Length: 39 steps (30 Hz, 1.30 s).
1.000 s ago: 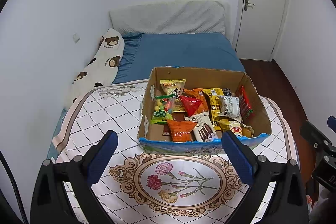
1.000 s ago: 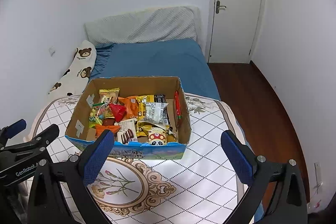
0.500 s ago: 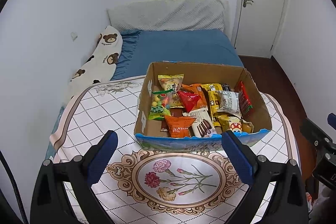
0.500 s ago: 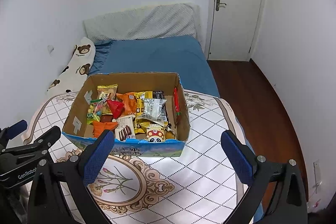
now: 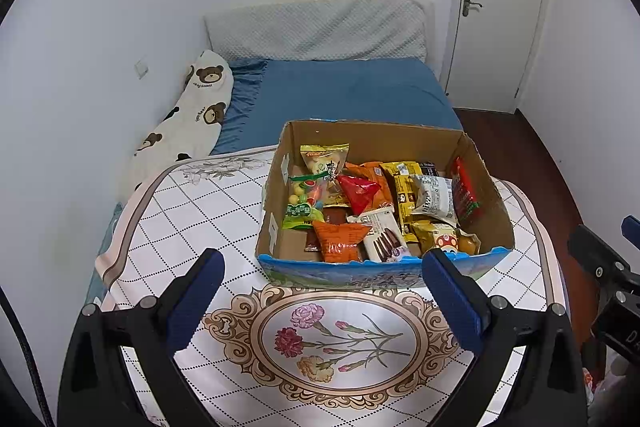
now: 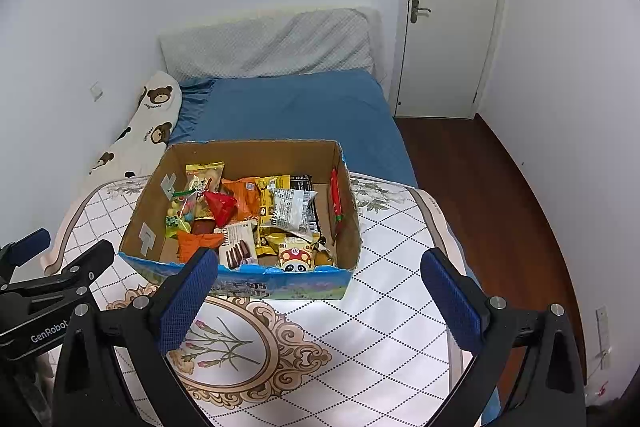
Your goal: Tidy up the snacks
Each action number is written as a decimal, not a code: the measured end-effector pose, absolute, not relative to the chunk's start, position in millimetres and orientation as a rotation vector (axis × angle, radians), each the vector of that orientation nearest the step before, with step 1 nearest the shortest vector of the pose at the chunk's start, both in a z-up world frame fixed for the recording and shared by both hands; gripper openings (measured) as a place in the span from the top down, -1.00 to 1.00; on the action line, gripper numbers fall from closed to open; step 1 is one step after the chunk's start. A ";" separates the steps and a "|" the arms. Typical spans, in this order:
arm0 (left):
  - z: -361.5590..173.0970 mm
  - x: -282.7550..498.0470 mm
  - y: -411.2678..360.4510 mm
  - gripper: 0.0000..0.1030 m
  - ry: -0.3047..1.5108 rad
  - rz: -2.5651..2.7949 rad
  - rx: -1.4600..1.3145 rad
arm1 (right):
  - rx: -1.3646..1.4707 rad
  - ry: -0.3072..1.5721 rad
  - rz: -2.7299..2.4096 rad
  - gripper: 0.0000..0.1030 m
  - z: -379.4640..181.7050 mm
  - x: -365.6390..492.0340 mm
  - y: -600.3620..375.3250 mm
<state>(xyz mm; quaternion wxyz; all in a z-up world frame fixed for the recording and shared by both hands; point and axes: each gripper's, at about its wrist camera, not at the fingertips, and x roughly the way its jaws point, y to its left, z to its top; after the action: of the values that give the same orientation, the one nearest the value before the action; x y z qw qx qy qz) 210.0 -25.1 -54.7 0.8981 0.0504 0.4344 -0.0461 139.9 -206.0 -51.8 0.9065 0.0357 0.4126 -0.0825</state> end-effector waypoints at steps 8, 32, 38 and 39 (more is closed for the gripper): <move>-49.5 208.2 -27.4 -0.97 0.892 -0.096 0.103 | 0.078 0.850 -0.173 -1.00 -50.0 137.6 -207.6; -45.7 204.2 -25.9 -0.97 0.884 -0.093 0.107 | 0.077 0.849 -0.167 -1.00 -45.8 134.4 -205.0; -45.0 204.2 -25.6 -0.97 0.882 -0.090 0.109 | 0.078 0.850 -0.165 -1.00 -45.5 134.8 -204.7; -44.9 203.8 -25.1 -0.97 0.881 -0.091 0.109 | 0.078 0.850 -0.165 -1.00 -45.7 134.8 -204.7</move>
<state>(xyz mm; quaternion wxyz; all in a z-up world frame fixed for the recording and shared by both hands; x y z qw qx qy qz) 203.8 -25.1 -44.9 0.9022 0.0526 0.4259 -0.0440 134.8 -204.7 -45.7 0.9070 0.0376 0.4117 -0.0799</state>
